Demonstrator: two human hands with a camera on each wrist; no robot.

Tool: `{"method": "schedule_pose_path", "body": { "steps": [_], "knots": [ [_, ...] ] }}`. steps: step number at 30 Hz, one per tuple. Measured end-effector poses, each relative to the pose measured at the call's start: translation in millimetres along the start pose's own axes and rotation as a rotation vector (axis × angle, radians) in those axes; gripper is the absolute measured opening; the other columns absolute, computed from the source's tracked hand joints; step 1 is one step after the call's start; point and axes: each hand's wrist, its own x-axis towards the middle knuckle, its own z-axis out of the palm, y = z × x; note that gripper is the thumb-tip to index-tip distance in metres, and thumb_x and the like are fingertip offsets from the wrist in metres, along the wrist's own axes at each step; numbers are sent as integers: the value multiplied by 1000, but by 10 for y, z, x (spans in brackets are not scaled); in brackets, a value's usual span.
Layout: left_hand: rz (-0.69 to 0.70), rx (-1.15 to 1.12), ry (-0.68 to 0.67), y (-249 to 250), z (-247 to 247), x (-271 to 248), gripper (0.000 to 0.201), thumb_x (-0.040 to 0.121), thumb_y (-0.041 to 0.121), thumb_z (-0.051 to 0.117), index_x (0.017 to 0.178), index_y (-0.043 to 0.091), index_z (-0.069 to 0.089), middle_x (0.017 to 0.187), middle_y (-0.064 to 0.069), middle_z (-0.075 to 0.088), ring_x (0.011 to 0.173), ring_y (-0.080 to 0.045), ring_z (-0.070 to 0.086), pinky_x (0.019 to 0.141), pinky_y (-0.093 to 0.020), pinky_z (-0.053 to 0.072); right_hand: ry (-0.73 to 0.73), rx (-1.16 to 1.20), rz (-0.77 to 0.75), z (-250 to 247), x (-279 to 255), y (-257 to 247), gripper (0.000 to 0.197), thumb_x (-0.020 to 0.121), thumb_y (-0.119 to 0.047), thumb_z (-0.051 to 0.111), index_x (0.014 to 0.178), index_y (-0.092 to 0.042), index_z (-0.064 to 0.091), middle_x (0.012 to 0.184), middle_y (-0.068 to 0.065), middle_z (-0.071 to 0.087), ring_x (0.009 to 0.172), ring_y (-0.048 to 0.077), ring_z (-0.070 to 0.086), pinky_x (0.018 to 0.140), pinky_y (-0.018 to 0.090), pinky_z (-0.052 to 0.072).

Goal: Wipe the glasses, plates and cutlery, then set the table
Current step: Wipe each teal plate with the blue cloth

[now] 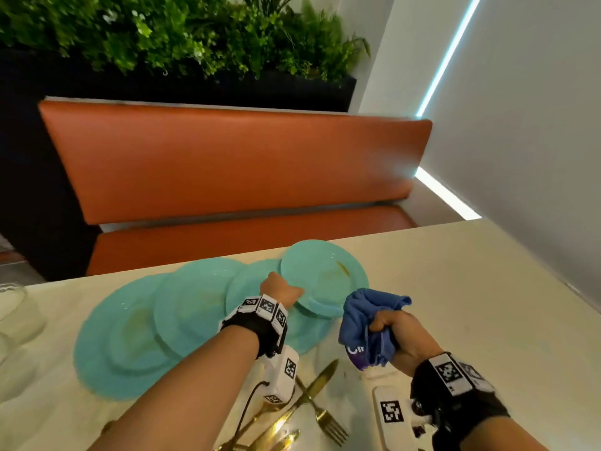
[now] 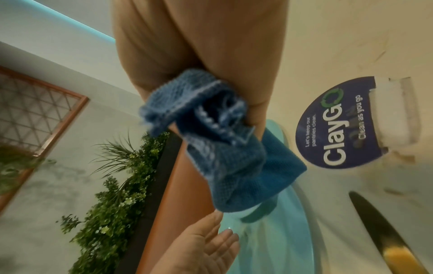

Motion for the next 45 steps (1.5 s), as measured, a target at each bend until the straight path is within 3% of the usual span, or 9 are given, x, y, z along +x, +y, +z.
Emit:
{"method": "schedule_pose_path", "body": {
  "steps": [6, 18, 23, 28, 32, 35, 40, 42, 45],
  "knots": [
    [-150, -72, 44, 65, 342, 431, 57, 77, 30, 69, 125, 2, 54, 123, -15, 62, 111, -32, 59, 91, -35, 52, -43, 148, 85, -268, 354, -1, 25, 89, -1, 50, 110, 5, 60, 103, 24, 64, 85, 34, 63, 73, 37, 53],
    [-67, -644, 4, 136, 394, 453, 20, 87, 20, 55, 105, 13, 55, 112, -14, 66, 98, -34, 64, 87, -53, 53, 100, -40, -73, -494, 306, -95, 10, 88, 5, 52, 90, 3, 61, 75, 19, 64, 66, 31, 59, 58, 34, 50],
    [26, -808, -39, 181, 42, -129, 32, 92, 45, 46, 117, 24, 48, 121, -10, 60, 107, -34, 60, 95, -52, 48, 125, -456, -345, -341, -25, -202, 19, 89, 4, 52, 74, -7, 54, 64, 10, 56, 62, 25, 49, 60, 33, 43],
    [106, -900, -127, 6, -235, -778, 55, 95, 55, 35, 136, 19, 43, 137, -9, 51, 126, -30, 50, 106, -47, 40, 204, -1017, -645, 48, -522, -111, 26, 90, -3, 48, 109, -14, 61, 98, 2, 59, 88, 25, 54, 65, 20, 38],
    [132, -918, -206, -422, -224, -823, 66, 65, 86, 33, 114, 45, 52, 132, 7, 58, 118, -23, 58, 104, -49, 41, 365, -1431, -590, 481, -1027, 343, 68, 69, -58, 28, 121, -23, 54, 124, 6, 55, 113, 32, 49, 89, 38, 43],
    [174, -936, -295, -622, -279, -1017, 91, 47, 97, 41, 120, 44, 55, 130, 3, 61, 115, -27, 61, 101, -52, 43, 503, -1385, -607, 720, -1369, 603, 86, 63, -80, 11, 123, -29, 48, 134, 5, 45, 127, 30, 37, 107, 46, 29],
    [253, -929, -353, -709, -585, -2008, 72, 71, 83, 39, 122, 36, 58, 124, 1, 64, 112, -25, 62, 98, -50, 47, 459, -1249, -713, 856, -1641, 745, 57, 83, -58, 9, 96, -26, 54, 102, 4, 59, 101, 29, 51, 86, 40, 37],
    [271, -951, -319, -756, -659, -2184, 57, 89, 66, 32, 120, 28, 61, 119, -3, 67, 108, -26, 64, 96, -50, 49, 381, -1165, -878, 974, -1802, 939, 41, 88, -47, 24, 84, -20, 55, 86, -2, 54, 83, 19, 46, 75, 30, 33],
    [268, -925, -247, -872, -769, -2238, 66, 80, 74, 36, 123, 29, 58, 129, -1, 61, 115, -25, 59, 102, -49, 44, 207, -1037, -958, 1082, -2123, 1228, 13, 83, -30, 50, 84, -19, 57, 86, -10, 50, 80, 5, 41, 74, 15, 33]
  ]
}}
